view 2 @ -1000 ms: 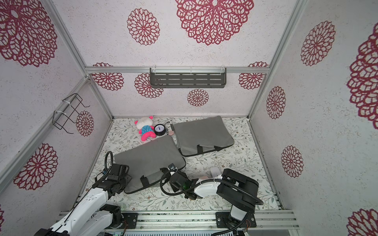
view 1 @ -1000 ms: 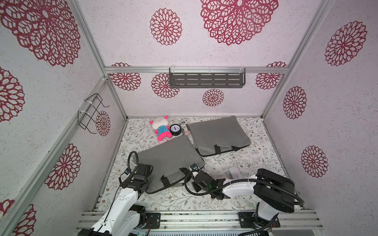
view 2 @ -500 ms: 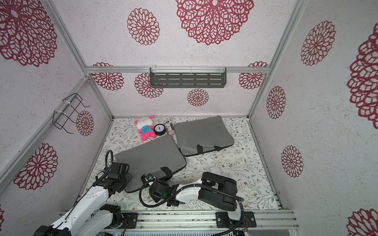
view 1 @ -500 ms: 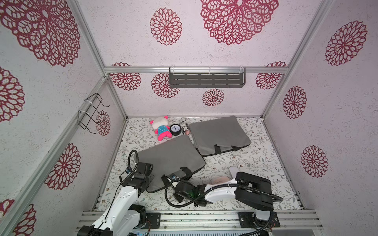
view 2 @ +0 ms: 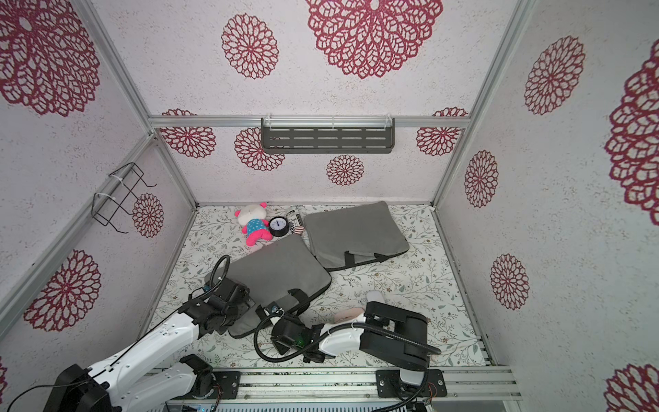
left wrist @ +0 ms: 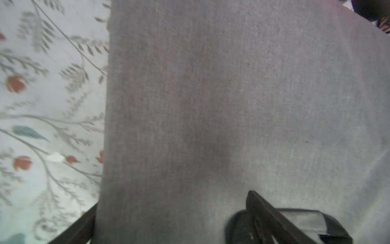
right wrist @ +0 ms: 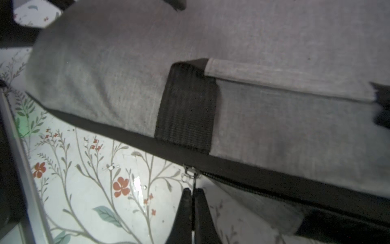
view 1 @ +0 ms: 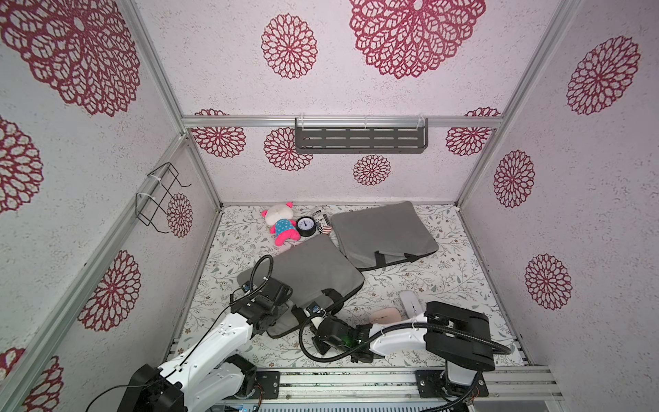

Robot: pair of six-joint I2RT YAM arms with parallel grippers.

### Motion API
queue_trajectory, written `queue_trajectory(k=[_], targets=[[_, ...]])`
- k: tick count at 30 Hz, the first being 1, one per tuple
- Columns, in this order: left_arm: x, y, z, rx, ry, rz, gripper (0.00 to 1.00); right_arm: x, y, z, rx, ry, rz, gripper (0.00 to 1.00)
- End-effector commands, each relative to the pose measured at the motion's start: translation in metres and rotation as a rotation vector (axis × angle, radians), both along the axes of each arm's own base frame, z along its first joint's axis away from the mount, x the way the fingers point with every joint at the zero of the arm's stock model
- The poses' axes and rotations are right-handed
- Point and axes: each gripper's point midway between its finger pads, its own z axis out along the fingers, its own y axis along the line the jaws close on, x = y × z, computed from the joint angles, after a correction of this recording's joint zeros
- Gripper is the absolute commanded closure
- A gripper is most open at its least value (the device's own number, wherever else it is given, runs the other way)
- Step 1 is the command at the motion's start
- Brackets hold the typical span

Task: Put the mouse into the laptop bag
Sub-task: Unzip the zipper on the zippered laptop bag.

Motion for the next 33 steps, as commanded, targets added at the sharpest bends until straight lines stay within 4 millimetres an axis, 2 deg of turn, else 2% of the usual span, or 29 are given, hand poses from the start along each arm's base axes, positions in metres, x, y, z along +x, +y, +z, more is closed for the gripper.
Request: queue_trajectory(k=[1, 4, 8, 9, 13, 16, 19, 25, 31, 32, 33], targets=[[0.021, -0.019, 0.026, -0.027, -0.093, -0.006, 0.02, 0.027, -0.022, 0.019, 0.059, -0.035, -0.13, 1.0], [0.021, -0.021, 0.026, -0.013, -0.084, -0.03, 0.02, 0.04, -0.045, 0.017, 0.058, -0.037, -0.189, 1.0], [0.015, -0.01, 0.032, 0.009, -0.089, -0.008, 0.02, 0.053, -0.076, 0.018, 0.071, -0.04, -0.257, 1.0], [0.013, -0.007, 0.035, 0.011, -0.097, -0.002, 0.02, 0.065, -0.087, 0.017, 0.069, -0.041, -0.296, 1.0], [0.003, 0.007, 0.047, 0.001, -0.153, 0.033, 0.02, 0.075, -0.105, 0.016, 0.065, -0.042, -0.339, 1.0], [-0.006, 0.019, 0.049, -0.01, -0.185, 0.062, 0.02, 0.078, -0.11, 0.015, 0.065, -0.043, -0.352, 1.0], [-0.01, 0.024, 0.038, -0.048, -0.196, 0.075, 0.02, 0.08, -0.114, 0.013, 0.055, -0.051, -0.367, 1.0], [0.0, 0.015, 0.009, -0.155, -0.223, 0.058, 0.02, 0.08, -0.109, 0.007, 0.047, -0.031, -0.353, 1.0], [0.01, 0.015, -0.008, -0.142, -0.206, 0.054, 0.02, 0.072, -0.101, 0.0, 0.04, -0.011, -0.321, 1.0], [0.011, 0.013, -0.011, -0.143, -0.199, 0.052, 0.08, 0.069, -0.098, 0.0, 0.03, -0.014, -0.315, 1.0], [0.013, 0.011, -0.015, -0.149, -0.193, 0.045, 0.21, 0.066, -0.094, -0.001, 0.016, -0.019, -0.307, 1.0]])
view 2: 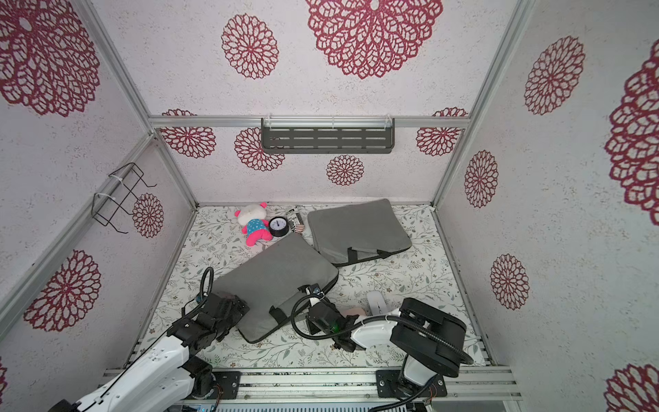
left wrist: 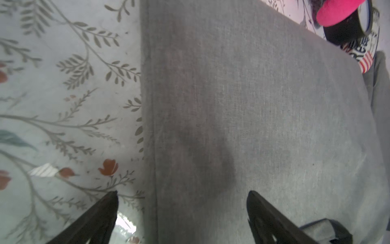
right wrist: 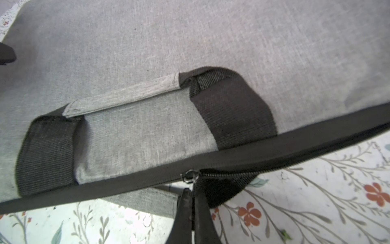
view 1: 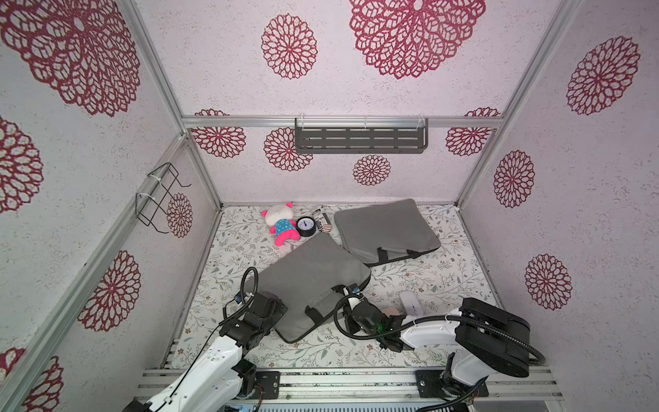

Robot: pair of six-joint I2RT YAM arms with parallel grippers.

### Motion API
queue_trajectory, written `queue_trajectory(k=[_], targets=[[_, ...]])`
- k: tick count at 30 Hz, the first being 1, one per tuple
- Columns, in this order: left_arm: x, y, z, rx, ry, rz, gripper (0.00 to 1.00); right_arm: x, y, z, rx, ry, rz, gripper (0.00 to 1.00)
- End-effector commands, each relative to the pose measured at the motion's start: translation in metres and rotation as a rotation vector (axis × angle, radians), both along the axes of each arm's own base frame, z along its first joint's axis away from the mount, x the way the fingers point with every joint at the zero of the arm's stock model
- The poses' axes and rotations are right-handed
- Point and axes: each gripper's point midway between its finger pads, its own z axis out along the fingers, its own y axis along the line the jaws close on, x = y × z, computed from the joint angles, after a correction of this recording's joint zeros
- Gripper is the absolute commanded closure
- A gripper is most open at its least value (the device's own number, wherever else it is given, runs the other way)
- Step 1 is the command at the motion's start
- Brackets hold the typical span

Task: Put the mouse into the laptop bag
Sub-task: Unzip the zipper on the zippered laptop bag.

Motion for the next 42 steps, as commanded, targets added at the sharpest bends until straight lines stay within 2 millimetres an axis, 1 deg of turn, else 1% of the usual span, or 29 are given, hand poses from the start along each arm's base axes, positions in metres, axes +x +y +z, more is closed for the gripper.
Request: queue_trajectory(k=[1, 2, 3, 4, 6, 11, 13, 15, 17, 19, 22, 25, 27, 29, 31, 33, 35, 38, 39, 41, 42], targets=[[0.019, -0.014, 0.003, -0.056, -0.059, -0.029, 0.36, -0.001, 0.011, 0.005, -0.018, -0.024, -0.02, 1.0], [0.02, -0.02, 0.001, -0.08, -0.057, -0.04, 0.5, -0.003, 0.014, 0.005, -0.026, -0.028, -0.017, 1.0], [0.023, -0.025, 0.0, -0.105, -0.058, -0.051, 0.63, -0.014, 0.024, 0.005, -0.03, -0.028, 0.009, 1.0], [0.025, -0.029, 0.0, -0.119, -0.058, -0.052, 0.73, -0.02, 0.031, 0.006, -0.023, -0.024, 0.027, 1.0], [0.025, -0.029, 0.0, -0.115, -0.045, -0.047, 0.82, -0.035, 0.05, 0.007, 0.004, -0.012, 0.071, 1.0], [0.018, -0.021, -0.003, -0.09, -0.02, -0.014, 0.93, -0.077, 0.106, 0.007, 0.002, -0.006, 0.194, 1.0], [0.013, -0.017, -0.002, -0.088, -0.009, 0.003, 1.0, -0.09, 0.127, 0.011, 0.032, 0.0, 0.234, 1.0], [0.002, -0.011, -0.001, -0.073, 0.026, 0.023, 1.0, -0.097, 0.139, 0.013, 0.074, 0.023, 0.263, 1.0], [-0.011, -0.004, 0.002, -0.059, 0.054, 0.048, 1.0, -0.096, 0.145, 0.013, 0.084, 0.025, 0.265, 1.0], [-0.022, 0.002, 0.009, -0.049, 0.049, 0.063, 1.0, -0.091, 0.151, 0.014, 0.076, 0.015, 0.259, 1.0], [-0.036, 0.004, 0.019, -0.051, 0.009, 0.075, 1.0, -0.084, 0.157, 0.016, 0.099, 0.021, 0.257, 1.0], [-0.052, 0.007, 0.028, -0.068, -0.022, 0.088, 1.0, -0.073, 0.156, 0.016, 0.132, 0.037, 0.243, 1.0], [-0.054, -0.001, 0.027, -0.112, -0.049, 0.068, 1.0, -0.067, 0.156, 0.016, 0.138, 0.039, 0.237, 1.0], [-0.05, -0.018, 0.027, -0.162, -0.075, 0.022, 1.0, -0.061, 0.156, 0.017, 0.138, 0.038, 0.234, 1.0], [-0.049, -0.03, 0.027, -0.17, -0.069, 0.001, 1.0, -0.053, 0.152, 0.018, 0.132, 0.031, 0.215, 1.0], [-0.048, -0.039, 0.032, -0.143, -0.076, -0.01, 1.0, -0.044, 0.141, 0.016, 0.129, 0.03, 0.184, 1.0], [-0.043, -0.059, 0.041, -0.127, -0.114, -0.046, 1.0, -0.033, 0.125, 0.013, 0.126, 0.03, 0.153, 1.0], [-0.036, -0.092, 0.057, -0.076, -0.126, -0.098, 0.86, -0.014, 0.095, 0.013, 0.111, 0.026, 0.094, 1.0], [-0.034, -0.099, 0.06, -0.038, -0.117, -0.103, 0.76, -0.009, 0.084, 0.013, 0.104, 0.023, 0.078, 1.0], [-0.03, -0.111, 0.065, 0.028, -0.11, -0.107, 0.46, -0.008, 0.068, 0.015, 0.088, 0.014, 0.065, 1.0], [-0.028, -0.115, 0.064, 0.053, -0.093, -0.104, 0.32, -0.009, 0.061, 0.014, 0.076, 0.009, 0.061, 1.0]])
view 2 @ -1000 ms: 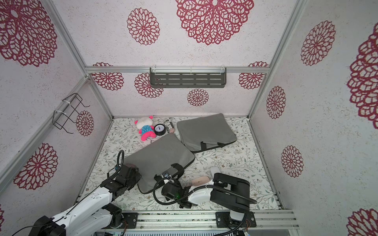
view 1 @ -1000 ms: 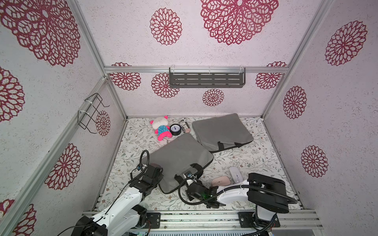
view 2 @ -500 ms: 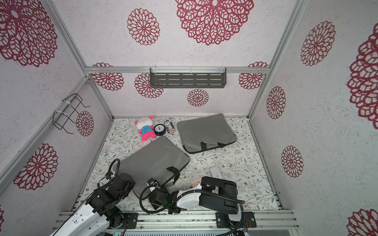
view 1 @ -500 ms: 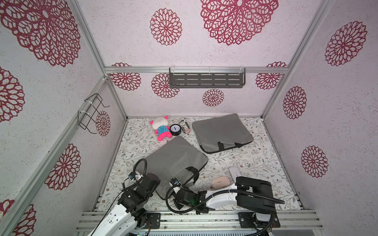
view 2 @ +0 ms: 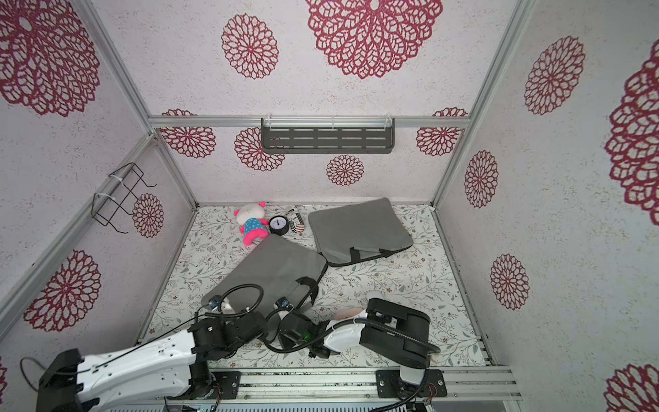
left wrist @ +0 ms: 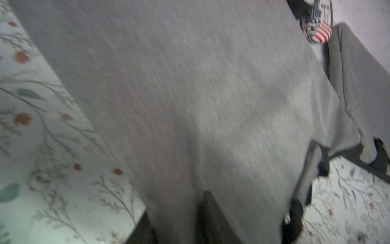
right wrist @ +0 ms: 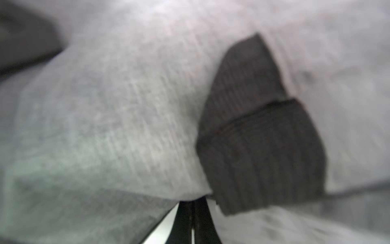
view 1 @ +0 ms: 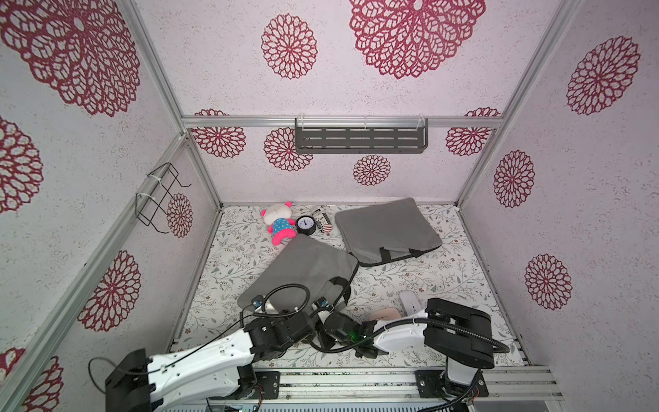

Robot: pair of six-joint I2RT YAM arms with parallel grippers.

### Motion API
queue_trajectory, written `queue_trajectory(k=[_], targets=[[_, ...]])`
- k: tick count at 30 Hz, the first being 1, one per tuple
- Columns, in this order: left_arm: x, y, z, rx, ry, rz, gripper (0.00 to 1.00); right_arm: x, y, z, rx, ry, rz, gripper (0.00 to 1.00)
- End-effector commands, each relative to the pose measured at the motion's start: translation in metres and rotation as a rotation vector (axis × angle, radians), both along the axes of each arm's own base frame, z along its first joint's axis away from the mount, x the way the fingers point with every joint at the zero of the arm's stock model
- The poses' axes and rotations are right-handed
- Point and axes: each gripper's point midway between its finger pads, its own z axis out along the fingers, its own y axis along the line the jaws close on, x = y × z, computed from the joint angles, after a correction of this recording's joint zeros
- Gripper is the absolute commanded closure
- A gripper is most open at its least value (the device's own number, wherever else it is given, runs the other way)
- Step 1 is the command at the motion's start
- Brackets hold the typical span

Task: Put the mouse into the laptop bag
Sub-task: Unzip the zipper on the zippered laptop bag.

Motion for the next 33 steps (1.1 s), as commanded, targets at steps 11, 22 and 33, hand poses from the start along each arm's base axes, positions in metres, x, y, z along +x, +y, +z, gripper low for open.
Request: queue_trajectory(k=[11, 22, 33], targets=[[0.017, -0.034, 0.001, -0.152, -0.014, 0.029, 0.02, 0.037, -0.061, 0.014, -0.007, -0.112, -0.161, 1.0], [0.004, -0.001, -0.044, -0.191, 0.026, 0.106, 0.03, 0.004, -0.037, 0.019, -0.017, -0.146, -0.039, 1.0], [0.019, -0.028, -0.051, -0.185, 0.041, 0.059, 0.67, -0.044, -0.021, 0.032, -0.032, -0.181, 0.068, 1.0]])
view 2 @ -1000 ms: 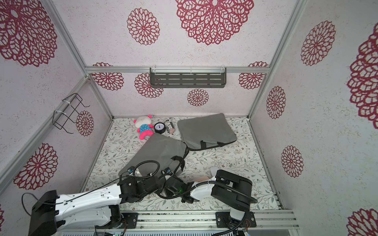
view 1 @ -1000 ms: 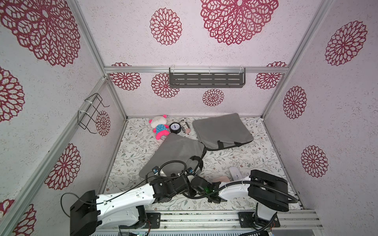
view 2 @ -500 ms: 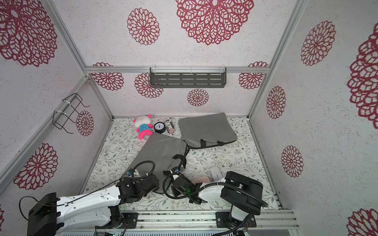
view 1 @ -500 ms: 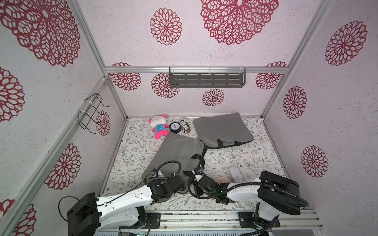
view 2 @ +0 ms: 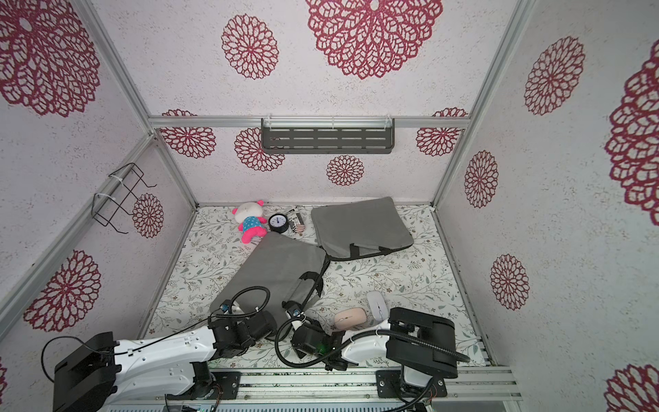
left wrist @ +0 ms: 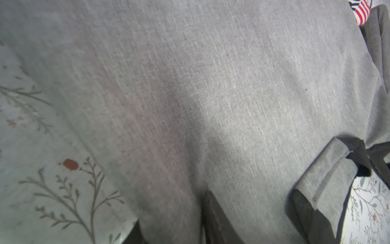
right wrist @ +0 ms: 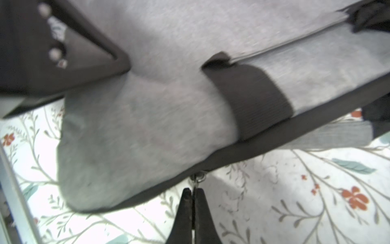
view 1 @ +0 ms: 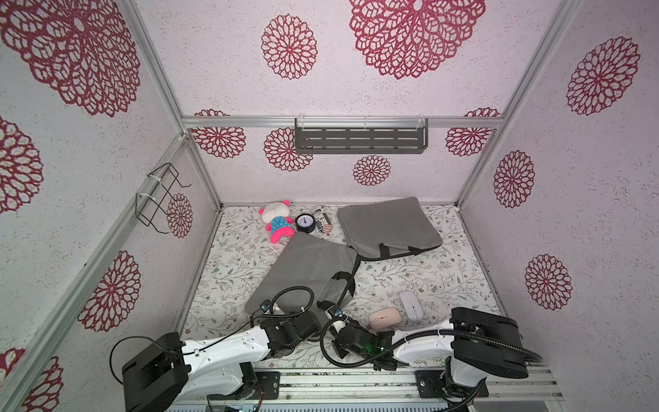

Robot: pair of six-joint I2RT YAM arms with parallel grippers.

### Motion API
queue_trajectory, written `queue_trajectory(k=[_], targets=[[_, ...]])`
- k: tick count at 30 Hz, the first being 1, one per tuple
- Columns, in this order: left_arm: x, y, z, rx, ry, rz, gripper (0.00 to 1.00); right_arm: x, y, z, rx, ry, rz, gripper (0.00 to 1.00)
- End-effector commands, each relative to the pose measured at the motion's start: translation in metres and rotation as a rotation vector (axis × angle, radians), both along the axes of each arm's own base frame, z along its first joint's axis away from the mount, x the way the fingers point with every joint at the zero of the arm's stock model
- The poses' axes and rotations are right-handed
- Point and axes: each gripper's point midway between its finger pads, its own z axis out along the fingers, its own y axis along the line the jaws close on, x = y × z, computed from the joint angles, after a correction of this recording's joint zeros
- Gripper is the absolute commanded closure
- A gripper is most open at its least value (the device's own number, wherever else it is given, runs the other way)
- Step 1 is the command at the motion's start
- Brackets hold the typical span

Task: Put the mouse into the laptop bag
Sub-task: Unzip the zipper on the zippered laptop bag.

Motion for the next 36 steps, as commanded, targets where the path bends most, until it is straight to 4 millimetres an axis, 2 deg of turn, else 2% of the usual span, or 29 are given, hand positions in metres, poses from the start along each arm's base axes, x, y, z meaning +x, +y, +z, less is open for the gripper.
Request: queue_trajectory(k=[1, 9, 12, 14, 16, 17, 18, 21, 31, 36], targets=[[0.012, -0.026, 0.003, -0.092, -0.01, -0.022, 0.67, -0.017, 0.014, 0.024, 0.045, -0.027, 0.043, 1.0], [0.019, -0.04, 0.001, -0.127, -0.006, -0.032, 0.68, -0.063, 0.057, 0.025, 0.089, 0.009, 0.15, 1.0], [0.021, -0.044, 0.001, -0.129, 0.003, -0.041, 0.67, -0.069, 0.068, 0.029, 0.136, 0.036, 0.154, 1.0], [0.02, -0.044, 0.0, -0.131, 0.008, -0.041, 0.62, -0.065, 0.066, 0.029, 0.145, 0.038, 0.125, 1.0], [0.02, -0.043, 0.001, -0.133, 0.01, -0.037, 0.51, -0.059, 0.06, 0.028, 0.145, 0.03, 0.084, 1.0], [0.02, -0.042, 0.001, -0.135, 0.01, -0.033, 0.41, -0.056, 0.055, 0.026, 0.142, 0.027, 0.061, 1.0], [0.02, -0.04, 0.002, -0.138, 0.009, -0.03, 0.24, -0.052, 0.05, 0.025, 0.145, 0.026, 0.036, 1.0], [0.019, -0.034, 0.006, -0.141, 0.007, -0.02, 0.01, -0.043, 0.035, 0.019, 0.155, 0.041, -0.021, 1.0], [0.009, 0.01, 0.028, -0.144, -0.002, 0.057, 0.02, -0.016, -0.021, 0.013, 0.167, 0.057, -0.172, 1.0], [0.002, 0.027, 0.029, -0.158, -0.021, 0.093, 0.02, -0.003, -0.05, 0.01, 0.162, 0.056, -0.244, 1.0]])
